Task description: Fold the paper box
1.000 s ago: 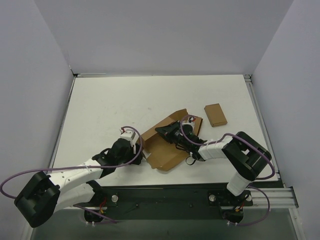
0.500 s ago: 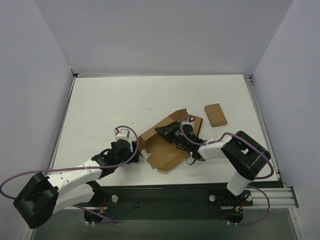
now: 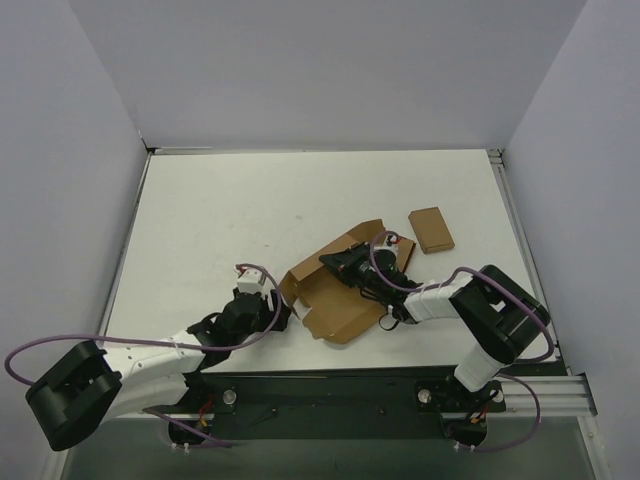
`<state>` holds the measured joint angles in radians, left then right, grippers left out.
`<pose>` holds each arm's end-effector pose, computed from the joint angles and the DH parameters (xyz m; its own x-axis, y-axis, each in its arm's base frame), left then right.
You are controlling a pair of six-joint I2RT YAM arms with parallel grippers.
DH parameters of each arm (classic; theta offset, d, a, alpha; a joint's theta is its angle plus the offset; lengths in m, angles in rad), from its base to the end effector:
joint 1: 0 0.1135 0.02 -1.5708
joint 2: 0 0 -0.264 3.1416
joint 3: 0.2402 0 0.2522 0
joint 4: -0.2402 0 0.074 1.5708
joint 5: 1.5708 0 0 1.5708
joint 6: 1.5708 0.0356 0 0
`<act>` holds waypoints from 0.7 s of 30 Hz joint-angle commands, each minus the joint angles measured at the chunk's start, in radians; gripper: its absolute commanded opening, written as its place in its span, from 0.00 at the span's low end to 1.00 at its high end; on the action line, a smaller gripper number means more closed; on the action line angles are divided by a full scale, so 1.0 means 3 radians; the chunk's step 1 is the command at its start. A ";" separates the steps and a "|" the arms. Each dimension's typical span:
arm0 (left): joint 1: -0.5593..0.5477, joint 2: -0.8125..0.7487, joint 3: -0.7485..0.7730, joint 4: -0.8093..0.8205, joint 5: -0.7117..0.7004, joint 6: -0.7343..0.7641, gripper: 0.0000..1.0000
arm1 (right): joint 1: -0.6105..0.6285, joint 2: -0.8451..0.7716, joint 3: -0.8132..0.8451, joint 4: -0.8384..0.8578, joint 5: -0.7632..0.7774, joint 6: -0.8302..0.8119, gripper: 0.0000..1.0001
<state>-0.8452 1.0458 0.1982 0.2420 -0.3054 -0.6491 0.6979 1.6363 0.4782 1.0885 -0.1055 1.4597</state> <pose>0.1298 -0.1302 0.1366 -0.6330 -0.1551 -0.7584 0.2094 0.9089 -0.3606 0.2272 0.1954 0.1690 -0.7210 0.6852 -0.1033 -0.0268 0.1214 0.9922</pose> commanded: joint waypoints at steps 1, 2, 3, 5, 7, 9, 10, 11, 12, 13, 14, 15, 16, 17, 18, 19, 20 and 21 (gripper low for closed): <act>-0.0041 -0.0182 -0.0195 0.0236 0.0159 0.0159 0.77 | -0.0051 -0.0177 -0.0096 -0.0121 -0.0006 -0.0141 0.00; -0.0041 -0.0228 -0.0226 0.0262 0.0174 0.0190 0.77 | -0.0051 -0.0208 -0.0101 -0.0121 -0.0006 -0.0151 0.00; -0.0041 -0.0325 -0.0282 0.0328 0.0184 0.0266 0.77 | -0.0051 -0.0223 -0.0106 -0.0136 -0.0006 -0.0166 0.00; -0.0041 -0.0387 -0.0318 0.0440 0.0256 0.0368 0.76 | -0.0051 -0.0264 -0.0101 -0.0187 0.0004 -0.0212 0.00; -0.0051 -0.0398 -0.0272 0.0487 0.0266 0.0517 0.75 | -0.0051 -0.0285 -0.0096 -0.0253 0.0014 -0.0248 0.00; -0.0051 -0.0352 -0.0247 0.0634 0.0302 0.0675 0.74 | -0.0061 -0.0316 -0.0091 -0.0269 0.0024 -0.0269 0.00; -0.0051 -0.0326 -0.0251 0.0696 0.0317 0.0726 0.73 | -0.0066 -0.0321 -0.0091 -0.0274 0.0014 -0.0279 0.00; -0.0051 -0.0301 -0.0252 0.0767 0.0338 0.0772 0.72 | -0.0066 -0.0326 -0.0091 -0.0279 0.0014 -0.0294 0.00; -0.0051 -0.0255 -0.0262 0.0965 0.0414 0.0869 0.72 | -0.0061 -0.0331 -0.0091 -0.0294 0.0014 -0.0305 0.00; -0.0046 -0.0224 -0.0297 0.1089 0.0470 0.0910 0.71 | -0.0061 -0.0326 -0.0091 -0.0300 0.0014 -0.0315 0.00; -0.0051 -0.0193 -0.0308 0.1196 0.0516 0.0956 0.68 | -0.0066 -0.0331 -0.0086 -0.0300 0.0014 -0.0315 0.00; -0.0046 -0.0168 -0.0308 0.1339 0.0552 0.1033 0.66 | -0.0066 -0.0331 -0.0091 -0.0300 0.0009 -0.0320 0.00; -0.0046 -0.0102 -0.0272 0.1381 0.0598 0.1069 0.65 | -0.0066 -0.0321 -0.0086 -0.0300 0.0004 -0.0325 0.00; -0.0046 -0.0066 -0.0247 0.1402 0.0614 0.1105 0.65 | -0.0066 -0.0321 -0.0080 -0.0290 -0.0001 -0.0330 0.00; -0.0051 -0.0030 -0.0221 0.1438 0.0624 0.1176 0.62 | -0.0066 -0.0321 -0.0075 -0.0295 -0.0001 -0.0340 0.00; -0.0046 0.0062 -0.0150 0.1453 0.0655 0.1207 0.60 | -0.0061 -0.0316 -0.0070 -0.0295 -0.0001 -0.0351 0.00; -0.0051 0.0113 -0.0124 0.1468 0.0675 0.1253 0.58 | -0.0066 -0.0316 -0.0070 -0.0290 -0.0001 -0.0351 0.00; -0.0051 0.0200 -0.0098 0.1509 0.0701 0.1269 0.57 | -0.0066 -0.0306 -0.0075 -0.0284 -0.0006 -0.0356 0.00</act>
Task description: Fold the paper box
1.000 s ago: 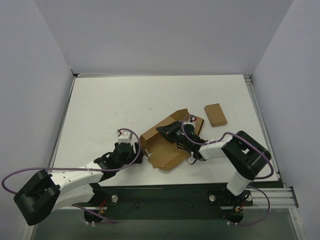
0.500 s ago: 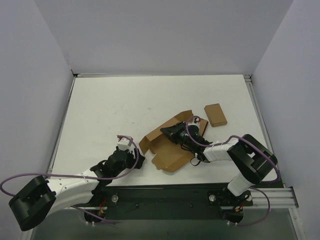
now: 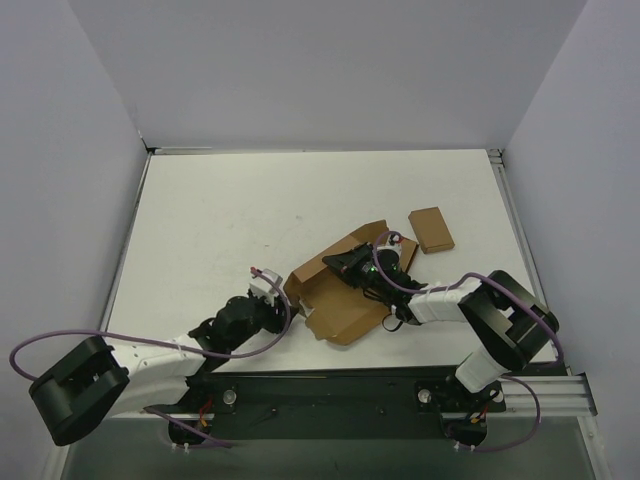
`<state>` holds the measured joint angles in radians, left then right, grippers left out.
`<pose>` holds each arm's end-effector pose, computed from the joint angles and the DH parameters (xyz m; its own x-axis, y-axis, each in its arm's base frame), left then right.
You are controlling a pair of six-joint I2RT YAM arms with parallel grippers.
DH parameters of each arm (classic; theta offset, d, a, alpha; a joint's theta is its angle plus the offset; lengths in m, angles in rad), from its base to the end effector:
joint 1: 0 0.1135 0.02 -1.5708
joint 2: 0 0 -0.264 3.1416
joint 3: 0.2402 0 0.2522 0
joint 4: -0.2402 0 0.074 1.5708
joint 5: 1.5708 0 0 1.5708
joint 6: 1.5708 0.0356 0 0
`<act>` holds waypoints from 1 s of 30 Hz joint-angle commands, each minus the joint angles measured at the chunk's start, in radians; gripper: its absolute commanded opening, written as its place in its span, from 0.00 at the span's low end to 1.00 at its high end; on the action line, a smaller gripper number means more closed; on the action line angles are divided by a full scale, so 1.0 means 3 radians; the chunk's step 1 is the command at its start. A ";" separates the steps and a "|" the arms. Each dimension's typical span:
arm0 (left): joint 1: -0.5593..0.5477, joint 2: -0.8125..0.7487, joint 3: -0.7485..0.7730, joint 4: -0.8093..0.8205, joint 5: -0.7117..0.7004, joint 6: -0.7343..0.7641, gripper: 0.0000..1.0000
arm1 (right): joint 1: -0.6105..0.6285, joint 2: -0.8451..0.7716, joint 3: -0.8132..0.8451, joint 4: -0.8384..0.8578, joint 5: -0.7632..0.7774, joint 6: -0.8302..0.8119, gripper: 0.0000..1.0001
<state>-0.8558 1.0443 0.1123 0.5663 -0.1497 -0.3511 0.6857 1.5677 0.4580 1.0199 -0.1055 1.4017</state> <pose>0.1243 -0.1351 0.1418 -0.4455 -0.0056 -0.8952 0.5347 0.8004 -0.2711 0.2228 0.1871 0.1750 -0.7124 0.6837 -0.1583 -0.0512 0.1743 0.9834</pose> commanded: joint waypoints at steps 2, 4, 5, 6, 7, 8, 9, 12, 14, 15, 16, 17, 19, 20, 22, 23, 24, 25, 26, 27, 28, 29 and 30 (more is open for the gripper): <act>-0.0026 0.0287 0.0219 0.0495 0.0182 0.0286 0.57 | -0.0021 -0.0077 -0.0008 -0.0040 -0.0011 -0.0163 0.00; -0.0031 0.0364 0.0224 0.0602 0.0157 0.0286 0.55 | -0.0026 -0.0077 -0.0018 -0.0030 -0.0011 -0.0168 0.00; -0.0041 0.0395 0.0239 0.0633 0.0141 0.0281 0.55 | -0.0021 -0.0082 -0.0023 -0.0030 -0.0006 -0.0173 0.00; -0.0036 0.0456 0.0254 0.0689 0.0136 0.0276 0.55 | -0.0026 -0.0087 -0.0038 -0.0025 0.0004 -0.0173 0.00; -0.0036 0.0492 0.0280 0.0710 0.0136 0.0271 0.53 | -0.0026 -0.0082 -0.0054 -0.0020 0.0019 -0.0173 0.00; -0.0041 0.0522 0.0300 0.0730 0.0131 0.0260 0.53 | -0.0026 -0.0087 -0.0059 -0.0015 0.0019 -0.0168 0.00; -0.0056 0.0599 0.0351 0.0746 0.0116 0.0250 0.52 | -0.0026 -0.0092 -0.0069 0.0006 0.0024 -0.0173 0.00; -0.0092 0.0727 0.0418 0.0802 0.0049 0.0230 0.52 | -0.0015 -0.0102 -0.0100 0.0041 0.0024 -0.0188 0.00; -0.0149 0.0773 0.0449 0.0807 -0.0042 0.0209 0.50 | -0.0020 -0.0107 -0.0176 0.0103 0.0045 -0.0198 0.00; -0.0169 0.0814 0.0474 0.0802 -0.0119 0.0199 0.50 | -0.0020 -0.0112 -0.0197 0.0118 0.0050 -0.0188 0.00; -0.0200 0.0824 0.0490 0.0797 -0.0165 0.0189 0.50 | -0.0020 -0.0133 -0.0238 0.0118 0.0055 -0.0193 0.00; -0.0220 0.0840 0.0510 0.0766 -0.0216 0.0163 0.49 | -0.0026 -0.0148 -0.0253 0.0118 0.0060 -0.0188 0.00; -0.0251 0.0901 0.0566 0.0720 -0.0344 0.0133 0.49 | -0.0020 -0.0163 -0.0279 0.0118 0.0070 -0.0188 0.00; -0.0291 0.0942 0.0576 0.0695 -0.0390 0.0112 0.49 | -0.0020 -0.0174 -0.0289 0.0118 0.0075 -0.0188 0.00; -0.0333 0.1003 0.0627 0.0684 -0.0507 0.0092 0.49 | -0.0015 -0.0184 -0.0294 0.0118 0.0091 -0.0198 0.00; -0.0383 0.1054 0.0653 0.0664 -0.0554 0.0066 0.49 | -0.0020 -0.0184 -0.0304 0.0128 0.0096 -0.0203 0.00; -0.0404 0.1085 0.0674 0.0659 -0.0595 0.0046 0.49 | -0.0020 -0.0184 -0.0310 0.0134 0.0106 -0.0203 0.00; -0.0420 0.1121 0.0704 0.0659 -0.0676 0.0010 0.48 | -0.0020 -0.0184 -0.0325 0.0139 0.0116 -0.0203 0.00; -0.0450 0.1172 0.0720 0.0659 -0.0702 -0.0010 0.48 | -0.0015 -0.0184 -0.0335 0.0154 0.0121 -0.0203 0.00; -0.0455 0.1202 0.0740 0.0654 -0.0728 -0.0036 0.48 | -0.0020 -0.0179 -0.0345 0.0164 0.0127 -0.0198 0.00; -0.0461 0.1233 0.0760 0.0649 -0.0753 -0.0082 0.48 | -0.0015 -0.0179 -0.0350 0.0174 0.0127 -0.0193 0.00; -0.0496 0.1294 0.0796 0.0628 -0.0789 -0.0103 0.48 | -0.0020 -0.0174 -0.0361 0.0195 0.0127 -0.0188 0.00; -0.0512 0.1320 0.0812 0.0613 -0.0830 -0.0118 0.47 | -0.0015 -0.0174 -0.0366 0.0205 0.0127 -0.0188 0.00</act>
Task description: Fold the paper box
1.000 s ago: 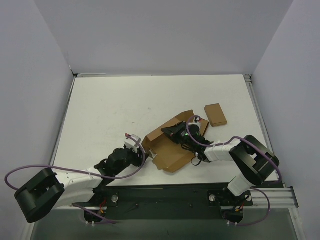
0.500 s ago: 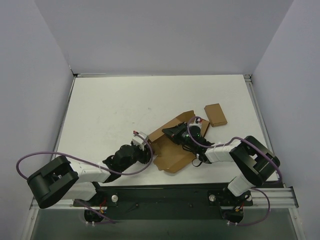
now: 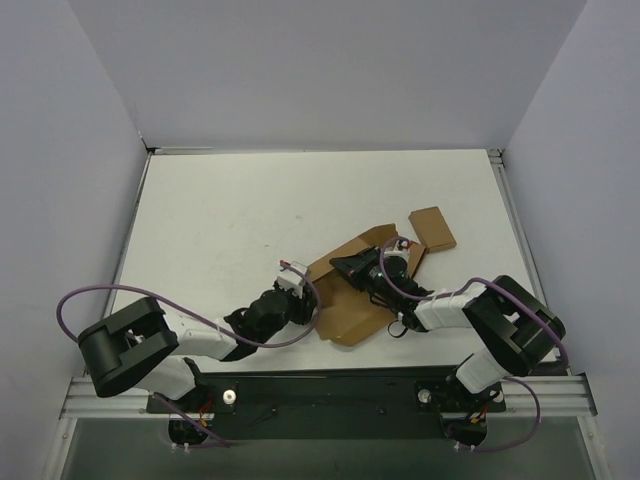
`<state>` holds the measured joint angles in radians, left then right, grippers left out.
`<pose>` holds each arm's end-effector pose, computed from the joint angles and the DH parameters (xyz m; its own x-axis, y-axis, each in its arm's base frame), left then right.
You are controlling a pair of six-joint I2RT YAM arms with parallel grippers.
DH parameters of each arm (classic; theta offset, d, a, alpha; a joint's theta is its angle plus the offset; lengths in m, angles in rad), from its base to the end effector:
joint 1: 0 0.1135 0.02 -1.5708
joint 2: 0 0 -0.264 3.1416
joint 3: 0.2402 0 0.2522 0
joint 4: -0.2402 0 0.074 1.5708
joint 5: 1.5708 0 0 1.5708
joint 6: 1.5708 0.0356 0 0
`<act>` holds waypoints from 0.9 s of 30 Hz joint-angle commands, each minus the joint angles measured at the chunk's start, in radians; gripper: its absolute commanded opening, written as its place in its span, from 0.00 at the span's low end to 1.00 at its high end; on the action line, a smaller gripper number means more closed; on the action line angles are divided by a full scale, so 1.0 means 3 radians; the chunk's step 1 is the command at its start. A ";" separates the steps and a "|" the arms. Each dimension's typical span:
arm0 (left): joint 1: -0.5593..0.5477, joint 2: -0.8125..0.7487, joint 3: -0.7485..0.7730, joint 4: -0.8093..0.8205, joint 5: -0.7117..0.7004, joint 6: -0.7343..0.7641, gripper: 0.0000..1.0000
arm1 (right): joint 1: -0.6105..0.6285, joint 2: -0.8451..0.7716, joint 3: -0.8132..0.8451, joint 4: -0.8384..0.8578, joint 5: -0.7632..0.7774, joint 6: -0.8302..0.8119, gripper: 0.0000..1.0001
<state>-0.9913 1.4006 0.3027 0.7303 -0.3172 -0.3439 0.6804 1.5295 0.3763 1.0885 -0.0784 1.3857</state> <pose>0.1412 -0.1955 0.1442 -0.3996 0.0256 -0.9163 0.5320 0.8205 -0.2091 0.2101 0.1736 0.1706 -0.6854 0.7059 -0.1787 -0.0772 0.1735 0.9818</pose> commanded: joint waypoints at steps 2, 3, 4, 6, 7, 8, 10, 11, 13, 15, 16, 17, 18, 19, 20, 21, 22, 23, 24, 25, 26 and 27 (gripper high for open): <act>-0.0101 0.0209 0.0238 -0.0025 -0.0414 -0.0178 0.45 | 0.0007 -0.0052 -0.0099 -0.0019 0.0047 -0.0125 0.00; -0.0127 0.0230 0.0264 -0.0067 -0.0466 -0.0188 0.45 | 0.0002 -0.0062 -0.0109 -0.0013 0.0052 -0.0124 0.00; -0.0142 0.0250 0.0279 -0.0107 -0.0517 -0.0208 0.45 | 0.0002 -0.0072 -0.0114 -0.0013 0.0067 -0.0114 0.00; -0.0168 0.0322 0.0341 -0.0200 -0.0599 -0.0224 0.45 | 0.0002 -0.0113 -0.0150 -0.0018 0.0087 -0.0007 0.00; -0.0178 0.0337 0.0356 -0.0261 -0.0625 -0.0234 0.45 | 0.0002 -0.0133 -0.0145 -0.0074 0.0103 0.0029 0.00; -0.0193 0.0373 0.0376 -0.0282 -0.0686 -0.0234 0.45 | 0.0002 -0.0169 -0.0135 -0.0247 0.0113 0.0080 0.00; -0.0244 0.0399 0.0428 -0.0373 -0.0763 -0.0229 0.45 | 0.0002 -0.0276 -0.0114 -0.0350 0.0138 0.0080 0.00; -0.0260 0.0424 0.0438 -0.0404 -0.0798 -0.0224 0.45 | 0.0007 -0.0322 -0.0114 -0.0462 0.0164 0.0085 0.00; -0.0295 0.0445 0.0489 -0.0481 -0.0896 -0.0214 0.45 | 0.0008 -0.0465 -0.0084 -0.0585 0.0200 0.0060 0.00; -0.0311 0.0460 0.0499 -0.0491 -0.0927 -0.0224 0.45 | 0.0002 -0.0613 -0.0043 -0.0831 0.0251 -0.0042 0.00; -0.0311 0.0460 0.0504 -0.0491 -0.0937 -0.0239 0.45 | 0.0013 -0.0655 -0.0017 -0.0912 0.0251 -0.0063 0.00; -0.0311 0.0455 0.0505 -0.0481 -0.0947 -0.0249 0.45 | 0.0013 -0.0690 -0.0017 -0.1055 0.0337 -0.0078 0.00; -0.0311 0.0450 0.0505 -0.0466 -0.0952 -0.0250 0.45 | 0.0018 -0.0731 -0.0022 -0.1087 0.0363 -0.0104 0.00; -0.0311 0.0445 0.0515 -0.0430 -0.0942 -0.0234 0.45 | 0.0028 -0.0737 -0.0032 -0.1097 0.0379 -0.0109 0.00; -0.0306 0.0455 0.0520 -0.0425 -0.0937 -0.0229 0.45 | 0.0023 -0.0737 -0.0063 -0.1097 0.0384 -0.0104 0.00; -0.0311 0.0450 0.0530 -0.0410 -0.0942 -0.0214 0.45 | 0.0033 -0.0732 -0.0083 -0.1087 0.0384 -0.0084 0.00; -0.0311 0.0470 0.0545 -0.0379 -0.0922 -0.0204 0.45 | 0.0038 -0.0711 -0.0099 -0.1042 0.0384 -0.0079 0.00; -0.0311 0.0475 0.0540 -0.0349 -0.0916 -0.0188 0.45 | 0.0043 -0.0676 -0.0134 -0.1011 0.0384 -0.0068 0.00; -0.0311 0.0485 0.0540 -0.0272 -0.0906 -0.0153 0.45 | 0.0043 -0.0655 -0.0150 -0.0980 0.0389 -0.0058 0.00; -0.0311 0.0511 0.0535 -0.0231 -0.0886 -0.0142 0.45 | 0.0048 -0.0635 -0.0160 -0.0924 0.0394 -0.0043 0.00; -0.0311 0.0511 0.0530 -0.0190 -0.0876 -0.0132 0.45 | 0.0059 -0.0594 -0.0185 -0.0893 0.0399 -0.0022 0.00; -0.0311 0.0526 0.0530 -0.0119 -0.0870 -0.0107 0.45 | 0.0069 -0.0573 -0.0201 -0.0862 0.0404 -0.0007 0.00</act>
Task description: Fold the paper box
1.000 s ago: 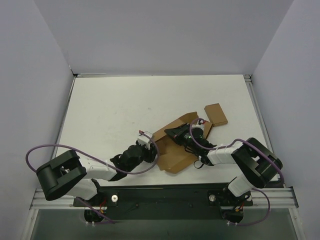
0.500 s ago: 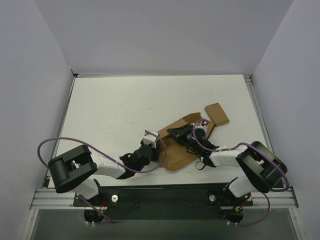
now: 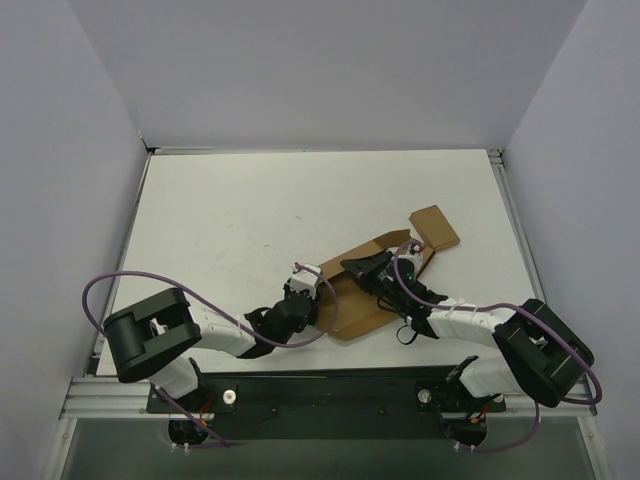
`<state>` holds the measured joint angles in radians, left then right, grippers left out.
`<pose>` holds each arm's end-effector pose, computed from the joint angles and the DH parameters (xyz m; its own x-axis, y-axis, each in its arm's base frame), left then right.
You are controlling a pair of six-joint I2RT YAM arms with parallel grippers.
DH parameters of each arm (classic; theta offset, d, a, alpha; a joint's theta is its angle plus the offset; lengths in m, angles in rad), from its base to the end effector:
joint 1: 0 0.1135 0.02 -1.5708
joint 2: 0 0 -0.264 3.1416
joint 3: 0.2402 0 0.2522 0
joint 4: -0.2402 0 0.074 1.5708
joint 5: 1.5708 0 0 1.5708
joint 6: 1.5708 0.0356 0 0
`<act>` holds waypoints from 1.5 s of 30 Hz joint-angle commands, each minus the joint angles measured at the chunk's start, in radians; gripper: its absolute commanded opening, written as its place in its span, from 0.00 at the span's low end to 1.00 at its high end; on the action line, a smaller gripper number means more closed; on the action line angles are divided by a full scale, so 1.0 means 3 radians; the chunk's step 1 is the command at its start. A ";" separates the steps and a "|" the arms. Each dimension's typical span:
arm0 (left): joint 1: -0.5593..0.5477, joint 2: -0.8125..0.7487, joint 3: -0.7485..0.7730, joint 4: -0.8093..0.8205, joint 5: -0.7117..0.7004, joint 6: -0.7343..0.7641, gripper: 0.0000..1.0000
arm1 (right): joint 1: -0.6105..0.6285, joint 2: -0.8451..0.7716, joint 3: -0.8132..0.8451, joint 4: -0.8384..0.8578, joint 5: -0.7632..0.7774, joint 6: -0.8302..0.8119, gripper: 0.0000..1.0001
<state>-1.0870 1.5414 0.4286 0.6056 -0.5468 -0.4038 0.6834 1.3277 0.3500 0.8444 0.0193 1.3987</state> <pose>0.1399 -0.2265 0.1335 -0.4218 0.0812 -0.9030 0.4122 0.9043 -0.1112 0.1956 0.1584 0.1856 -0.6250 0.7614 -0.1723 -0.0040 0.2175 0.9760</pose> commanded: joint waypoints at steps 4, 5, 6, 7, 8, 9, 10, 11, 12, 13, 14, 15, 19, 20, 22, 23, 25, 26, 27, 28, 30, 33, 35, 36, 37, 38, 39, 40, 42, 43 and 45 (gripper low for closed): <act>0.0008 0.0113 0.0116 0.0436 -0.0120 0.0144 0.44 | 0.0166 0.0135 -0.0164 -0.0048 0.0237 -0.0025 0.00; 0.0008 0.0119 0.0126 0.0441 -0.0176 0.0149 0.44 | 0.0227 0.0105 -0.0185 -0.0053 0.0273 -0.0025 0.00; 0.0008 0.0129 0.0126 0.0466 -0.0202 0.0149 0.43 | 0.0248 0.0084 -0.0220 -0.0064 0.0324 -0.0019 0.00; 0.0008 0.0144 0.0121 0.0487 -0.0237 0.0144 0.42 | 0.0268 0.0059 -0.0236 -0.0124 0.0390 -0.0024 0.00; 0.0008 0.0149 0.0106 0.0512 -0.0248 0.0144 0.41 | 0.0289 0.0003 -0.0246 -0.0161 0.0426 -0.0025 0.00; 0.0013 0.0154 0.0095 0.0558 -0.0278 0.0139 0.40 | 0.0299 -0.0023 -0.0267 -0.0211 0.0452 -0.0035 0.00; 0.0008 0.0170 0.0100 0.0569 -0.0294 0.0134 0.38 | 0.0309 -0.0043 -0.0272 -0.0242 0.0472 -0.0045 0.00; 0.0008 0.0180 0.0100 0.0564 -0.0309 0.0134 0.37 | 0.0314 -0.0109 -0.0277 -0.0283 0.0518 -0.0045 0.00; 0.0008 0.0190 0.0110 0.0564 -0.0360 0.0119 0.36 | 0.0325 -0.0130 -0.0282 -0.0319 0.0534 -0.0055 0.00; 0.0008 0.0215 0.0105 0.0569 -0.0371 0.0109 0.36 | 0.0325 -0.0156 -0.0292 -0.0365 0.0554 -0.0070 0.00; 0.0008 0.0226 0.0110 0.0584 -0.0391 0.0104 0.36 | 0.0330 -0.0192 -0.0292 -0.0396 0.0565 -0.0081 0.00; 0.0008 0.0241 0.0100 0.0619 -0.0396 0.0093 0.36 | 0.0340 -0.0207 -0.0292 -0.0421 0.0580 -0.0081 0.00; 0.0008 0.0323 0.0115 0.0732 -0.0457 0.0088 0.31 | 0.0360 -0.0218 -0.0313 -0.0442 0.0611 -0.0076 0.00; 0.0013 0.0343 0.0126 0.0732 -0.0488 0.0083 0.28 | 0.0371 -0.0212 -0.0313 -0.0442 0.0626 -0.0066 0.00; 0.0008 0.0379 0.0156 0.0722 -0.0625 0.0083 0.25 | 0.0401 -0.0217 -0.0313 -0.0457 0.0672 -0.0055 0.00; 0.0008 0.0395 0.0167 0.0712 -0.0697 0.0073 0.24 | 0.0411 -0.0228 -0.0313 -0.0473 0.0687 -0.0050 0.00; 0.0003 0.0425 0.0192 0.0651 -0.0825 0.0052 0.19 | 0.0427 -0.0243 -0.0303 -0.0529 0.0733 -0.0035 0.00; 0.0003 0.0430 0.0192 0.0630 -0.0947 0.0027 0.18 | 0.0437 -0.0273 -0.0292 -0.0549 0.0749 -0.0040 0.00; 0.0003 0.0441 0.0192 0.0635 -0.0979 0.0022 0.16 | 0.0442 -0.0289 -0.0287 -0.0600 0.0764 -0.0030 0.00; 0.0003 0.0456 0.0187 0.0640 -0.1010 0.0022 0.15 | 0.0447 -0.0314 -0.0282 -0.0636 0.0800 -0.0030 0.00; 0.0003 0.0487 0.0192 0.0620 -0.1096 0.0017 0.12 | 0.0468 -0.0355 -0.0262 -0.0779 0.0841 0.0011 0.00; -0.0017 0.0527 0.0218 0.0605 -0.1255 0.0027 0.09 | 0.0534 -0.0442 -0.0272 -0.0958 0.0958 0.0154 0.00; -0.0027 0.0553 0.0248 0.0569 -0.1306 0.0083 0.07 | 0.0590 -0.0519 -0.0267 -0.1014 0.1085 0.0190 0.00; -0.0033 0.0589 0.0294 0.0553 -0.1322 0.0103 0.05 | 0.0641 -0.0545 -0.0241 -0.1106 0.1132 0.0200 0.00; -0.0028 0.0604 0.0310 0.0548 -0.1317 0.0134 0.01 | 0.0657 -0.0590 -0.0226 -0.1152 0.1158 0.0200 0.00; -0.0038 0.0620 0.0330 0.0558 -0.1307 0.0205 0.00 | 0.0667 -0.0606 -0.0211 -0.1188 0.1183 0.0195 0.00; -0.0043 0.0640 0.0346 0.0564 -0.1236 0.0246 0.00 | 0.0667 -0.0626 -0.0195 -0.1249 0.1178 0.0165 0.00; -0.0043 0.0645 0.0346 0.0574 -0.1199 0.0302 0.00 | 0.0667 -0.0662 -0.0185 -0.1260 0.1178 0.0155 0.00; -0.0038 0.0620 0.0330 0.0609 -0.1067 0.0435 0.00 | 0.0662 -0.0718 -0.0180 -0.1301 0.1194 0.0048 0.00; -0.0043 0.0589 0.0290 0.0594 -0.0970 0.0456 0.00 | 0.0662 -0.0810 -0.0175 -0.1331 0.1204 -0.0004 0.09; -0.0022 0.0452 0.0233 0.0508 -0.0827 0.0482 0.00 | 0.0667 -0.0928 -0.0144 -0.1479 0.1209 -0.0217 0.20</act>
<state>-1.1240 1.7264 0.5137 0.7715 -0.7605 -0.3302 0.8726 1.1160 0.2962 0.6079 0.3408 1.4765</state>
